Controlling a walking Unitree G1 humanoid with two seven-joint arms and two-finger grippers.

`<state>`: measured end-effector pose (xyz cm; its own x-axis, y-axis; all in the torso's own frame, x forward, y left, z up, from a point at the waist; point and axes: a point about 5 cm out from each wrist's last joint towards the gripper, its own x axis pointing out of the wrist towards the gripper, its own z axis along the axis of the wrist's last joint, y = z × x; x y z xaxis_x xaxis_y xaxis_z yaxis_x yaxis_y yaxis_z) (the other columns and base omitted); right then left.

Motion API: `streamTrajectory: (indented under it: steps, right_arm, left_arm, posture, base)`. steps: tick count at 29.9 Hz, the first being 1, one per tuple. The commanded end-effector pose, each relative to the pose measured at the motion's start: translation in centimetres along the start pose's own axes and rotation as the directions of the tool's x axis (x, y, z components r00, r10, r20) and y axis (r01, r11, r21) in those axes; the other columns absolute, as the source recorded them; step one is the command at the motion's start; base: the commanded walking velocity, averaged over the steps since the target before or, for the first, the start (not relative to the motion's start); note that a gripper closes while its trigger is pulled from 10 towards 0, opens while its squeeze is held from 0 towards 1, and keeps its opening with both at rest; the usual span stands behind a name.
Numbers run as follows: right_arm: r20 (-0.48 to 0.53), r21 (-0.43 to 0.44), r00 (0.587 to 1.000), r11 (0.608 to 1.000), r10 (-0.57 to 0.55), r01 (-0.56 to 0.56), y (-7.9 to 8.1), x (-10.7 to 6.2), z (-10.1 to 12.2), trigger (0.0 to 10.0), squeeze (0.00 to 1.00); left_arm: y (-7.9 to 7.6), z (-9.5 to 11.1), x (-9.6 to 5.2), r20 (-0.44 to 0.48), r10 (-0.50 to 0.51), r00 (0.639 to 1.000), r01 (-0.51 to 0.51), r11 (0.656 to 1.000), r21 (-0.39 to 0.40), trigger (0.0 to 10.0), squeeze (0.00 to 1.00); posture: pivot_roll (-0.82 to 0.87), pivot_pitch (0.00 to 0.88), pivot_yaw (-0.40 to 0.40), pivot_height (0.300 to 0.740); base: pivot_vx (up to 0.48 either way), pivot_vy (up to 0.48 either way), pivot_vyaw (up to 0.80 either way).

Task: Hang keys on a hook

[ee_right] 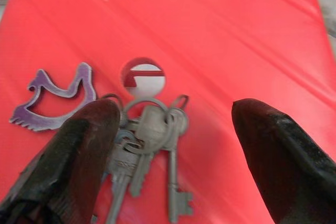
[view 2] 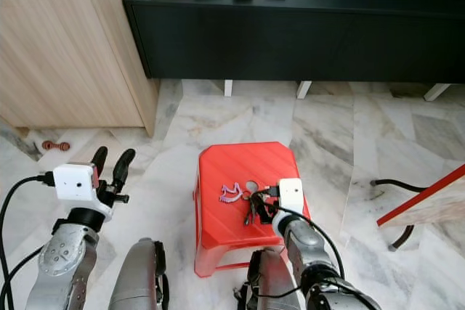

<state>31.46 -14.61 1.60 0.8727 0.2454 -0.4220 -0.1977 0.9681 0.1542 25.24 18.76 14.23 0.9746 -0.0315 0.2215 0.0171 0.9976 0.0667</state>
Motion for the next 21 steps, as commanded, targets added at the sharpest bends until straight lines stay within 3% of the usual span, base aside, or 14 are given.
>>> streamTrajectory:
  steps: [1, 18, 19, 21]
  right_arm:
    - [-0.017, 0.003, 1.000, 1.000, 0.007, -0.007, 0.0, 0.0, -0.2, 10.0, 0.00]
    - [-0.111, -0.055, 0.987, 0.991, 0.117, -0.124, 1.4, 0.1, -1.1, 10.0, 0.00]
    - [-0.119, -0.063, 0.987, 0.991, 0.113, -0.121, 1.3, 0.1, -1.2, 4.0, 0.00]
    - [-0.119, -0.066, 0.987, 0.991, 0.111, -0.120, 1.3, 0.1, -1.2, 4.0, 0.00]
  left_arm:
    - [-0.3, 0.2, -0.5, -0.017, 0.003, 1.000, -0.004, 1.000, -0.014, 10.0, 0.00]
    - [-0.7, 0.7, -1.6, -0.058, 0.012, 0.998, -0.012, 1.000, -0.014, 10.0, 0.00]
    - [-0.7, 0.6, -1.6, -0.060, 0.011, 0.998, -0.012, 1.000, -0.015, 10.0, 0.00]
    - [-0.7, 0.6, -1.6, -0.062, 0.011, 0.998, -0.012, 1.000, -0.016, 10.0, 0.00]
  posture:
    - [0.23, 0.307, -0.120, 0.608]
    - [0.24, 0.336, -0.139, 0.608]
    - [0.23, 0.335, -0.141, 0.608]
    - [0.23, 0.335, -0.141, 0.608]
  base:
    - [0.000, 0.000, 0.00]
    - [0.000, 0.000, 0.00]
    - [0.000, 0.000, 0.00]
    - [0.000, 0.000, 0.00]
